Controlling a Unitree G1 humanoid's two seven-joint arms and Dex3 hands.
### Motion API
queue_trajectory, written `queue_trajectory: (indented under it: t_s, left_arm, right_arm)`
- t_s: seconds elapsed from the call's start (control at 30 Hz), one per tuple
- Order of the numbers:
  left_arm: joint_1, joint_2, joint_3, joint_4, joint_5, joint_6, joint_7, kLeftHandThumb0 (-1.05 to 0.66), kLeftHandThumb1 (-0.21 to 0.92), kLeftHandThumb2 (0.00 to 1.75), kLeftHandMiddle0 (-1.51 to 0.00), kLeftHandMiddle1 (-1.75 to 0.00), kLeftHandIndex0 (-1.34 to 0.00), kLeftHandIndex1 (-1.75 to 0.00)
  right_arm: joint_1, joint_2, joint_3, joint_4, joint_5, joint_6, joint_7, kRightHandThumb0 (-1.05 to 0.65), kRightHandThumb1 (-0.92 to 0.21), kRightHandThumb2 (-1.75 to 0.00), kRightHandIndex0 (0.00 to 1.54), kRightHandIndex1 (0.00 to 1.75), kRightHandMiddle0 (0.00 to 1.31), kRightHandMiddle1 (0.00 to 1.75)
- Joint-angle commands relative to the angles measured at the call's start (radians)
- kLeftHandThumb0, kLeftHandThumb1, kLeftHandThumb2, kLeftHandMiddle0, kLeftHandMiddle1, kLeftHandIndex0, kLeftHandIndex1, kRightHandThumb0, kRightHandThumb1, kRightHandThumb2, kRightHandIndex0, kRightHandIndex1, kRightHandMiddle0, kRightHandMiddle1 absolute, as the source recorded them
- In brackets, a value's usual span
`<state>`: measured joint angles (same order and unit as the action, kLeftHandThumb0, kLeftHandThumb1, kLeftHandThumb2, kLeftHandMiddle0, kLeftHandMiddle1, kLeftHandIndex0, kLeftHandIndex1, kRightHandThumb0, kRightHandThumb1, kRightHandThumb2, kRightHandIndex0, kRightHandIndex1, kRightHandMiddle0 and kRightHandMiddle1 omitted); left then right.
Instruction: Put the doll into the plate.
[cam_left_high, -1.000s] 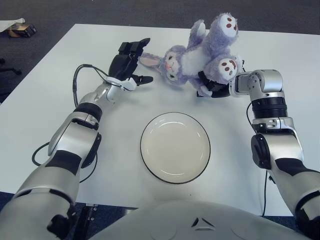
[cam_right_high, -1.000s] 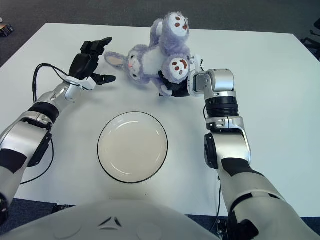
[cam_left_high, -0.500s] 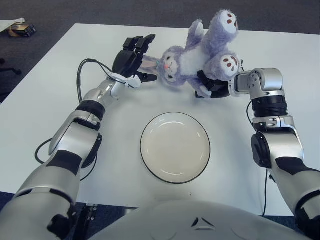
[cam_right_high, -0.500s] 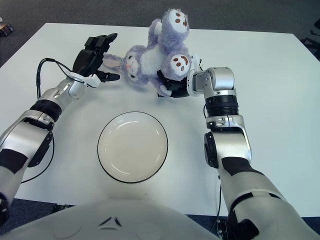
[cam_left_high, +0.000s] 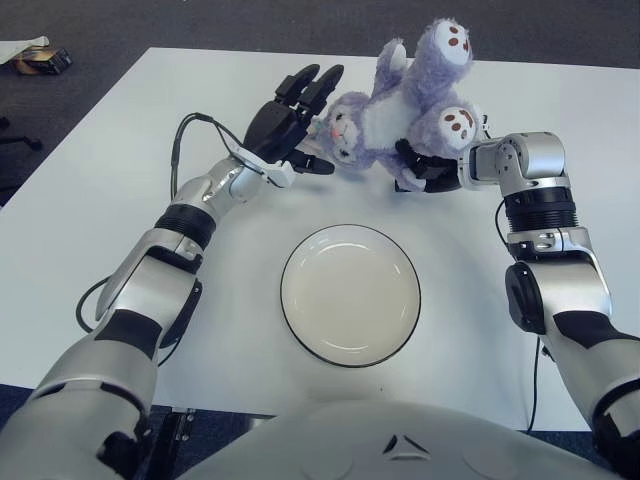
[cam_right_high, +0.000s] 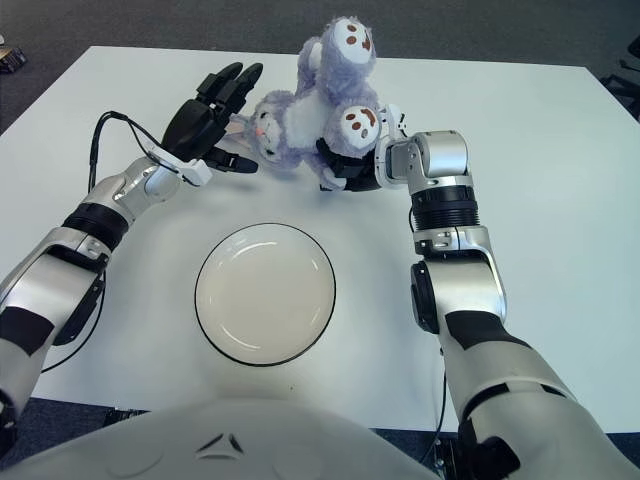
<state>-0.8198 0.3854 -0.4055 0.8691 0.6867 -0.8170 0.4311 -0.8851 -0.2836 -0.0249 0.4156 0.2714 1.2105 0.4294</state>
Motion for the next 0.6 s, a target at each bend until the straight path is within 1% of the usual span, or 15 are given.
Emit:
queue_trajectory:
  t_s: [0.0, 0.13, 0.27, 0.33, 0.37, 0.4, 0.5, 0.57]
  left_arm:
    - [0.016, -0.004, 0.012, -0.027, -0.023, -0.002, -0.03, -1.05, 0.77, 0.31, 0.0, 0.0, 0.0, 0.0]
    - [0.024, -0.019, 0.012, -0.053, -0.03, 0.015, -0.052, -1.05, 0.77, 0.31, 0.0, 0.0, 0.0, 0.0]
    - [0.032, -0.03, 0.011, -0.073, -0.032, 0.024, -0.071, -1.05, 0.76, 0.3, 0.0, 0.0, 0.0, 0.0]
    - [0.039, -0.035, 0.007, -0.082, -0.03, 0.025, -0.08, -1.05, 0.76, 0.3, 0.0, 0.0, 0.0, 0.0]
    - [0.042, -0.038, 0.005, -0.086, -0.028, 0.025, -0.085, -1.05, 0.76, 0.3, -0.01, 0.0, 0.0, 0.0]
    - [0.046, -0.041, 0.003, -0.09, -0.026, 0.027, -0.09, -1.05, 0.75, 0.3, -0.01, 0.0, 0.0, 0.0]
    - [0.051, -0.045, 0.001, -0.098, -0.024, 0.032, -0.107, -1.04, 0.74, 0.3, -0.01, -0.01, 0.0, 0.0]
    - [0.054, -0.049, 0.0, -0.102, -0.033, 0.039, -0.135, -1.04, 0.73, 0.3, -0.01, 0.0, 0.0, 0.0]
  right_arm:
    - [-0.019, 0.007, -0.012, -0.009, 0.0, 0.021, -0.022, 0.0, -0.35, -1.28, 0.48, 1.73, 0.46, 1.75]
    - [-0.032, 0.016, -0.03, 0.007, 0.005, 0.044, -0.046, 0.0, -0.35, -1.28, 0.48, 1.73, 0.46, 1.75]
    - [-0.05, 0.029, -0.078, 0.041, 0.024, 0.073, -0.063, 0.0, -0.33, -1.3, 0.49, 1.74, 0.47, 1.75]
    - [-0.053, 0.03, -0.091, 0.058, 0.031, 0.062, -0.059, 0.0, -0.33, -1.31, 0.5, 1.74, 0.48, 1.75]
    - [-0.053, 0.029, -0.095, 0.065, 0.033, 0.053, -0.055, 0.0, -0.32, -1.27, 0.61, 1.6, 0.46, 1.75]
    - [-0.053, 0.027, -0.095, 0.072, 0.033, 0.04, -0.05, 0.0, -0.32, -1.25, 0.68, 1.51, 0.44, 1.75]
    - [-0.052, 0.023, -0.091, 0.08, 0.033, 0.018, -0.042, 0.0, -0.3, -1.23, 0.77, 1.4, 0.44, 1.75]
    - [-0.048, 0.022, -0.086, 0.079, 0.031, 0.001, -0.037, 0.0, -0.29, -1.23, 0.79, 1.37, 0.44, 1.75]
